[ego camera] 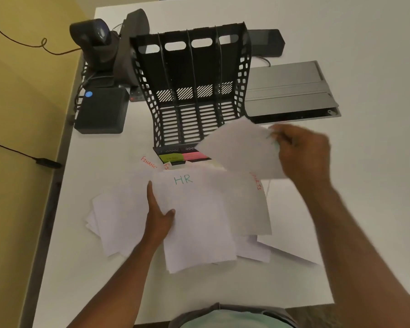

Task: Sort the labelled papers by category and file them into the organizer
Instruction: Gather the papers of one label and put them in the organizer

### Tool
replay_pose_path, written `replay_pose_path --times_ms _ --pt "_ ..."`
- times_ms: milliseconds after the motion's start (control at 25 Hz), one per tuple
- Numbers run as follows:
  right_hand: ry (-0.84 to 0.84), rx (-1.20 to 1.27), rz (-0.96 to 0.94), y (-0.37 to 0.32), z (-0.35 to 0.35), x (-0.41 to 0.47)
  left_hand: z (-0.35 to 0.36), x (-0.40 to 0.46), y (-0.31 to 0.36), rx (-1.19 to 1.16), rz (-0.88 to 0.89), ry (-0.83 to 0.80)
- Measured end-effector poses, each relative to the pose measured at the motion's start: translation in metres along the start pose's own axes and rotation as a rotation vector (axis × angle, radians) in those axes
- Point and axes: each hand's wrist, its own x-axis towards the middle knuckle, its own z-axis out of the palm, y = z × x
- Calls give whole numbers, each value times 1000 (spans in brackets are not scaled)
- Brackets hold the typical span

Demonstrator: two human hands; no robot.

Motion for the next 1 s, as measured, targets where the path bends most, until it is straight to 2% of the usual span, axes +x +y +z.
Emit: replay_pose_path --times_ms 120,280,400,560,640,720,800,880,920,1000 --pt "-60 23 -187 -59 -60 14 -3 5 5 149 152 -23" --pt "-347 -214 -385 -110 -92 20 -6 7 14 8 77 -1" --pt "-615 -352 -394 -112 -47 32 -4 3 35 -124 29 -44" --pt "-813 -386 -420 -73 48 31 3 -7 66 -544 -107 -247" --pt "-871 -327 -375 -55 76 28 5 -8 73 -488 -123 -295" --pt "-820 -253 -328 -40 89 28 5 -8 72 -341 -86 -261" --pt "-569 -151 -214 -24 89 27 3 -5 67 -334 -86 -189" --pt "-318 66 50 0 81 15 1 -6 63 -398 -102 -126" --pt "-268 175 211 15 78 3 0 -6 61 -423 -105 -104" --pt "-318 406 493 48 78 -29 3 -6 56 -436 -109 -67"
